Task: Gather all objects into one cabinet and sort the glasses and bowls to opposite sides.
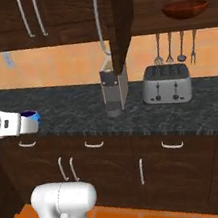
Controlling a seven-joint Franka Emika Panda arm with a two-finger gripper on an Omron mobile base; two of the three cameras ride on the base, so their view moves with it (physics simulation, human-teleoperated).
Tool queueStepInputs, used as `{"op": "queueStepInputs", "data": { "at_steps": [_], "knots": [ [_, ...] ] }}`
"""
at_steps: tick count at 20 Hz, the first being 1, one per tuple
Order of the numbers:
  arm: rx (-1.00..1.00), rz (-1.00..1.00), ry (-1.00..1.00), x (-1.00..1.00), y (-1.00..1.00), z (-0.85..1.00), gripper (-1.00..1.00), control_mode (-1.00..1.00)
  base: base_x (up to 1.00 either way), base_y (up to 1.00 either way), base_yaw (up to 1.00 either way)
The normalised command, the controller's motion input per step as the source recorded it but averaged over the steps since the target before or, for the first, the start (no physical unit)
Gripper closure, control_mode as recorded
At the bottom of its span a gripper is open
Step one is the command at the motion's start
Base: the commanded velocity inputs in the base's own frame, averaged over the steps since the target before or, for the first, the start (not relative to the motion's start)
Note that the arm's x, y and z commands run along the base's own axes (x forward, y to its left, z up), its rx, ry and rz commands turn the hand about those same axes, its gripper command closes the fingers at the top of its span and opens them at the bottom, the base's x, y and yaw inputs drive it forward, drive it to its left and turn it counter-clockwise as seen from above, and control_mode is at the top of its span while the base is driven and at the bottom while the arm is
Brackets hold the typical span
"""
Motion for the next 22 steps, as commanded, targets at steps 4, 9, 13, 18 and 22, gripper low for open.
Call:
{"op": "queueStepInputs", "data": {
  "at_steps": [4,9,13,18,22],
  "knots": [
    [0.00,0.00,0.00,0.00,0.00,0.00,1.00,1.00,0.02,-0.99,-0.35],
    [0.00,0.00,0.00,0.00,0.00,0.00,1.00,1.00,0.06,-1.00,-0.17],
    [0.00,0.00,0.00,0.00,0.00,0.00,1.00,1.00,0.24,-1.00,0.04],
    [0.00,0.00,0.00,0.00,0.00,0.00,1.00,1.00,0.57,-0.85,0.14],
    [0.00,0.00,0.00,0.00,0.00,0.00,1.00,1.00,0.71,-0.49,0.12]
  ]
}}
